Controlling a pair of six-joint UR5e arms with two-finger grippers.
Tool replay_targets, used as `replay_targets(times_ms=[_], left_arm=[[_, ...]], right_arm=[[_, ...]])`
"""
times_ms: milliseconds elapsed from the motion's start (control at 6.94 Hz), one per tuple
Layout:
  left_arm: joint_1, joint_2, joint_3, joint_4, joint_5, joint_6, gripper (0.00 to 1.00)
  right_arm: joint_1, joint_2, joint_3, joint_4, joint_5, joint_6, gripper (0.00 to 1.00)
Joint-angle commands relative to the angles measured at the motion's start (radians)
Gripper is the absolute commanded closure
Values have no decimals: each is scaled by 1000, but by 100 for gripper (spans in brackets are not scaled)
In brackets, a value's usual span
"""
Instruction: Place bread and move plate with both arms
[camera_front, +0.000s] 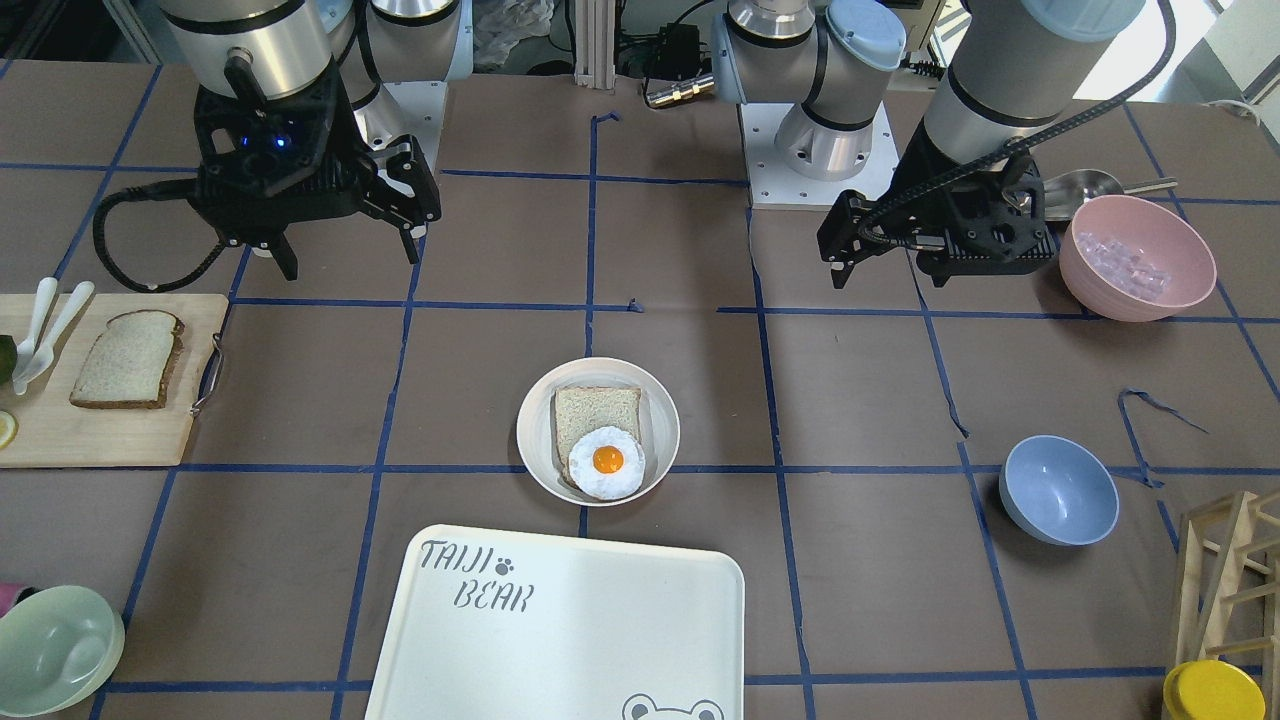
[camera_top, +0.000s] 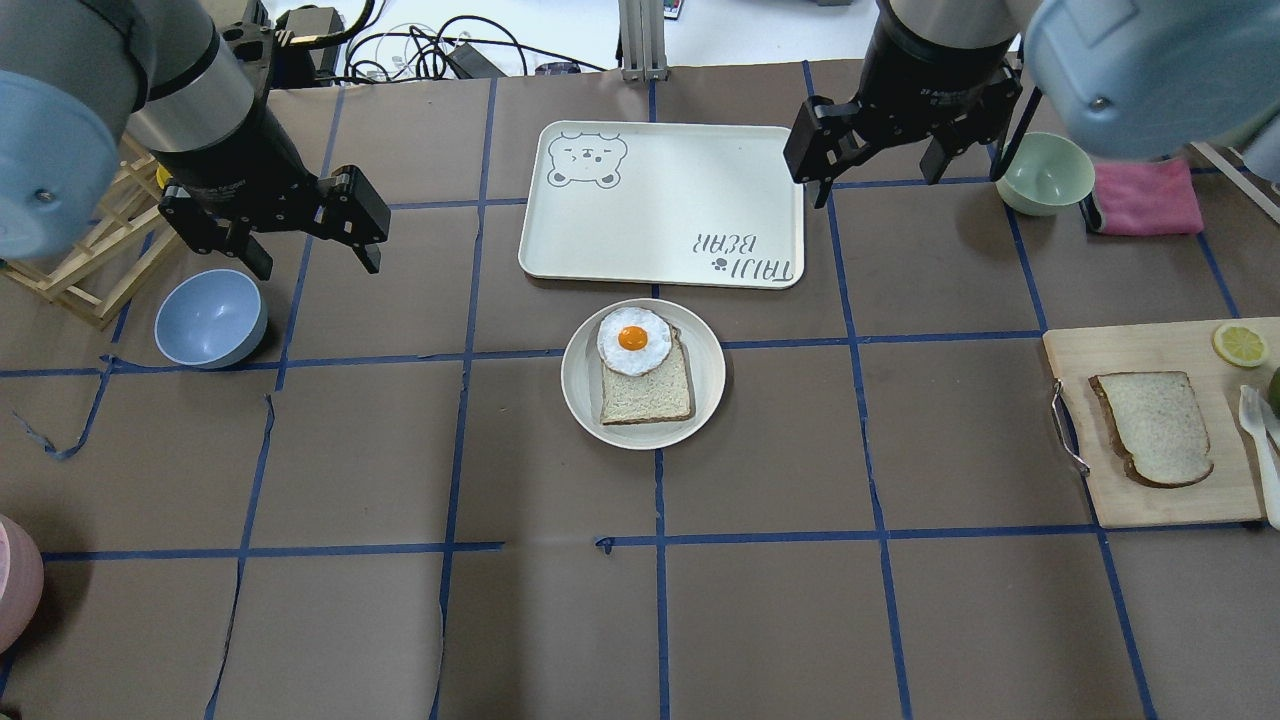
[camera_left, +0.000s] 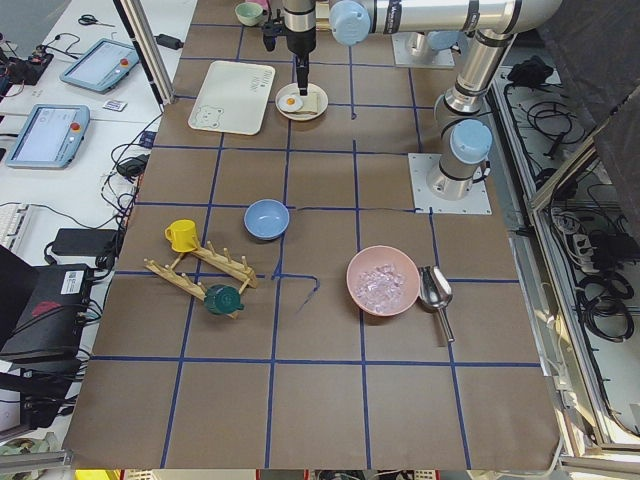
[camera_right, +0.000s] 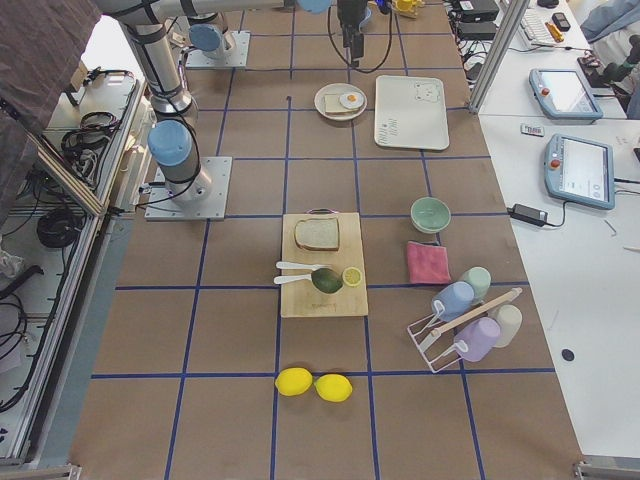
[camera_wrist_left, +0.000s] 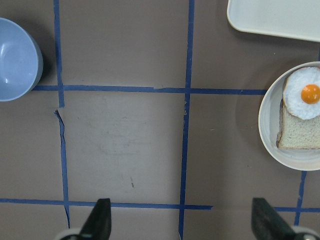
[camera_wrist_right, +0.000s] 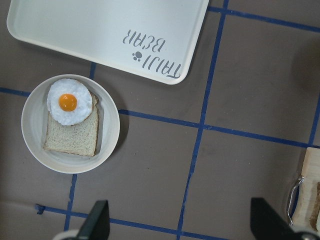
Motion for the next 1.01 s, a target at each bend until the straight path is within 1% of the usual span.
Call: replay_targets(times_ms=[0, 288, 432, 576, 864], left_arm=[[0, -1, -1, 0, 2, -1, 0], [0, -2, 0, 0, -2, 1, 0], [0, -10, 0, 2, -6, -1, 0], [-1, -15, 3, 3, -8, -1, 0], [0, -2, 0, 3, 0, 1, 0]], right_arm=[[7, 10, -44, 2, -3, 7, 0], [7, 30, -42, 10, -1, 7, 0], [6, 59, -44, 3, 35, 37, 0], [4, 58, -41, 15, 31, 51, 0], [4, 47, -35, 3, 23, 80, 0]])
